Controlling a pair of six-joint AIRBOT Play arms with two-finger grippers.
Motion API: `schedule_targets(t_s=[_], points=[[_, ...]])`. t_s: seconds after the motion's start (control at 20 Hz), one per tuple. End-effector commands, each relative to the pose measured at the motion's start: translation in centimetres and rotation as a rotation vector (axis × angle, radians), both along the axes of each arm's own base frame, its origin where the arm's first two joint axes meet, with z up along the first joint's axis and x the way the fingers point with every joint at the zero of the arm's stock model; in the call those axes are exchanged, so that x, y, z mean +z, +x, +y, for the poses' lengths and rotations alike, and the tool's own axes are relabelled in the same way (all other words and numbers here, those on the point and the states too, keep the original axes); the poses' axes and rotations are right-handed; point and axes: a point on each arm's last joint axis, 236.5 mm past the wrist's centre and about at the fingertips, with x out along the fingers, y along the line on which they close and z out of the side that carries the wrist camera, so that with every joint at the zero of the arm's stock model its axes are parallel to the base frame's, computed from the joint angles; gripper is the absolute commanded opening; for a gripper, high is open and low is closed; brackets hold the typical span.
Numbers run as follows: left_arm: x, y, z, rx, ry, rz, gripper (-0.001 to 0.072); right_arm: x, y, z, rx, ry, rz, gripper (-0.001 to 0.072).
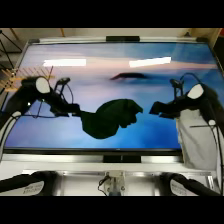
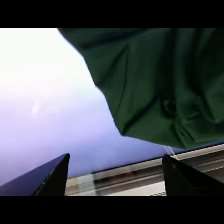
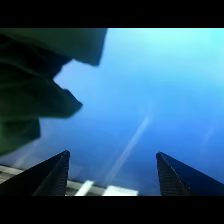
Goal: Fold the shirts.
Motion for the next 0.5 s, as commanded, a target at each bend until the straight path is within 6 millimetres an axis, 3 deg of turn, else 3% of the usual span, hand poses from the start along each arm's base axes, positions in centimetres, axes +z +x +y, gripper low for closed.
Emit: schedule_targets(t_s=[0.0, 0.2, 0.25, 0.3, 0.45], points=[[-5.0, -2.5, -1.5, 0.123, -0.114, 0.081, 0.0720, -3.1, 2.1, 2.4, -0.033, 0.121, 0.027, 0.0649], [-7.4, -1.6, -3.1, 0.230, -0.191, 0.079, 0.0699, -4.8, 3.3, 2.6, -0.070, 0.136, 0.027, 0.0648], [-7.7, -0.9, -3.3, 0.249, -0.201, 0.062, 0.0553, -5.0, 3.8, 2.7, -0.078, 0.142, 0.017, 0.0648], [-7.8, -0.3, -3.6, 0.268, -0.212, 0.045, 0.0498, -5.3, 4.0, 3.1, -0.078, 0.142, 0.010, 0.0649], [-8.1, 0.6, -4.0, 0.290, -0.225, 0.019, 0.0436, -6.6, 4.8, 5.0, -0.033, 0.113, -0.034, 0.0649]])
